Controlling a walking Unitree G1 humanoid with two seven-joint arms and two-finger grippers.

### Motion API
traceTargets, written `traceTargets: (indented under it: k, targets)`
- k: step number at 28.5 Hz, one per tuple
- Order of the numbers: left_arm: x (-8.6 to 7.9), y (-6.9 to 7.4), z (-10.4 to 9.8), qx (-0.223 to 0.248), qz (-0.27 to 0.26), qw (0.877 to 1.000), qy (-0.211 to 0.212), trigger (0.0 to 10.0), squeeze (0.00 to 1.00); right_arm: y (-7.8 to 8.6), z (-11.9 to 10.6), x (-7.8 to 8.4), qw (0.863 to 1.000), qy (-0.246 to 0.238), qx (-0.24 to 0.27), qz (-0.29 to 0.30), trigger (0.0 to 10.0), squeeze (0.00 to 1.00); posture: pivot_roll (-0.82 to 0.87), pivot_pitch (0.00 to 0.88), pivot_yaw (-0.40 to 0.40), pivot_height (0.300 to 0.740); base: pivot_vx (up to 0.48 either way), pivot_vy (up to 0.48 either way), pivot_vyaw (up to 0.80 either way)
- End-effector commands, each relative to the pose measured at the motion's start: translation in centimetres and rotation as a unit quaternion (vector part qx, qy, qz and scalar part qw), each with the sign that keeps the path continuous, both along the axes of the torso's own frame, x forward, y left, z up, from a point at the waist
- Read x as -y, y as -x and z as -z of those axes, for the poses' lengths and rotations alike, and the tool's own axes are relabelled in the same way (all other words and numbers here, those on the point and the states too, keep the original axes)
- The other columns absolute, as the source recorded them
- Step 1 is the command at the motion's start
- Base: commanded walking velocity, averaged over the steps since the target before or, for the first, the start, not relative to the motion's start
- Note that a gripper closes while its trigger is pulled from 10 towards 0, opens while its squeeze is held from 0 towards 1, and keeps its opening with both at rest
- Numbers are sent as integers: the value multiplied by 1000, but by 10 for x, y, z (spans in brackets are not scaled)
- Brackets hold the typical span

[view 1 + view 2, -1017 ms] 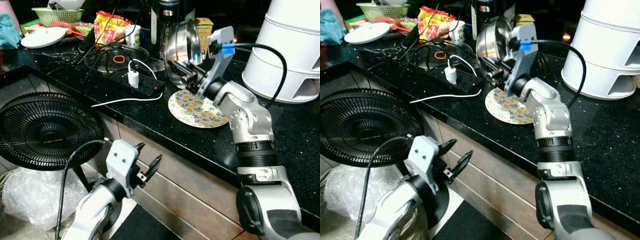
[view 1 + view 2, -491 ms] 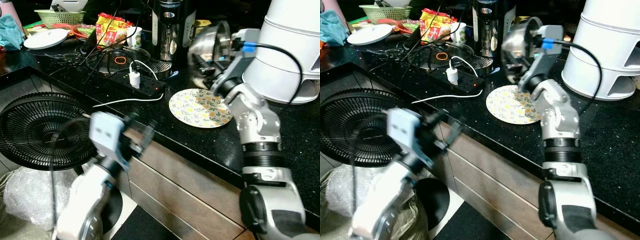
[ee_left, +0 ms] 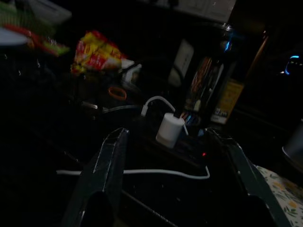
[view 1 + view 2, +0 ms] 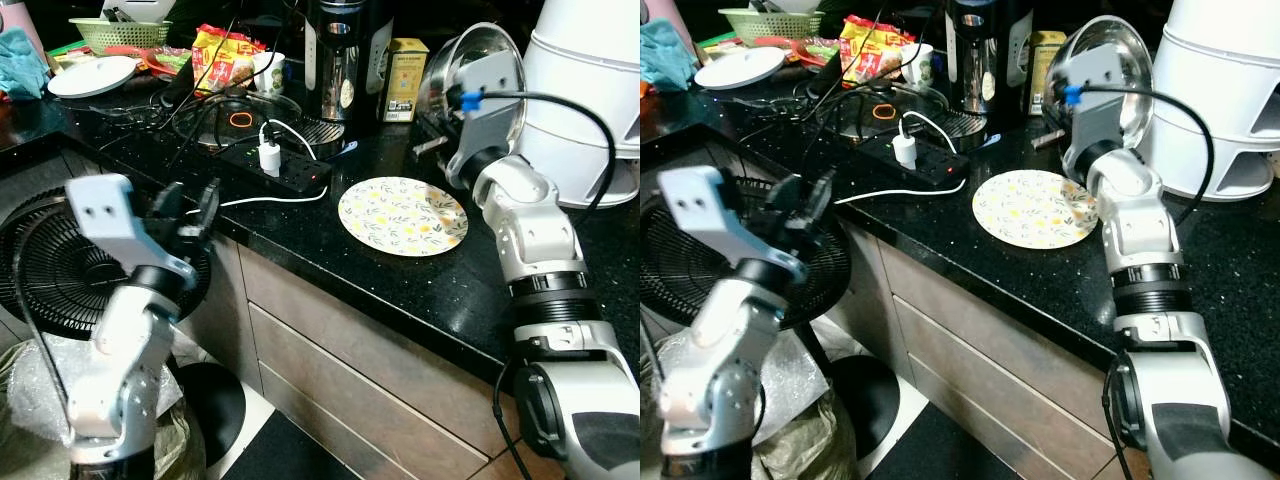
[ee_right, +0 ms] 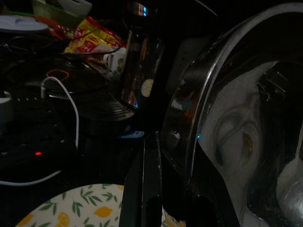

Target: Kitchen organization

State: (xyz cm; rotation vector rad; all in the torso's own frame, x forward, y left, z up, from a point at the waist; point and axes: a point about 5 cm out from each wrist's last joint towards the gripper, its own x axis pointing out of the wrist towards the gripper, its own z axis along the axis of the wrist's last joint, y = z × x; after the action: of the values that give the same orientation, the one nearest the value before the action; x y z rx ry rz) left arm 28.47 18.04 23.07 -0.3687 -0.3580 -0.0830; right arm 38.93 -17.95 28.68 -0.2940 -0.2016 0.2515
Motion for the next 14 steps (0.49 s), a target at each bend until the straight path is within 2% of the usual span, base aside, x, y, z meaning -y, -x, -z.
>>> traceTargets:
  k: [1, 2, 3, 9, 11, 12, 14]
  targets:
    - [0, -5, 7, -23, 16, 999, 23, 10000, 0, 0, -11, -1, 1000, 12, 25, 2, 10000, 0, 66, 0, -5, 740, 0, 0, 0]
    - [0, -7, 8, -28, 23, 999, 30, 10000, 631, -1, -11, 1, 1000, 14, 27, 5, 10000, 0, 62, 0, -4, 740, 0, 0, 0]
    - [2, -10, 8, -29, 40, 998, 49, 10000, 1000, -1, -12, 2, 999, 17, 28, 8, 10000, 0, 61, 0, -7, 740, 0, 0, 0]
    - [-2, -24, 1, -43, 81, 990, 110, 10000, 1000, -3, -17, 6, 999, 27, 28, 13, 10000, 0, 60, 0, -10, 740, 0, 0, 0]
    - [-3, -28, 1, -56, 88, 988, 110, 10000, 1000, -3, -19, 8, 999, 26, 29, 14, 10000, 0, 59, 0, -10, 740, 0, 0, 0]
    - [-3, -34, 0, -74, 102, 985, 119, 10000, 0, -2, -20, 8, 999, 21, 28, 7, 10000, 0, 57, 0, -11, 740, 0, 0, 0]
    - [0, -42, -3, -103, 139, 975, 135, 10000, 0, -1, -25, 9, 999, 8, 34, -5, 10000, 0, 53, 0, -9, 740, 0, 0, 0]
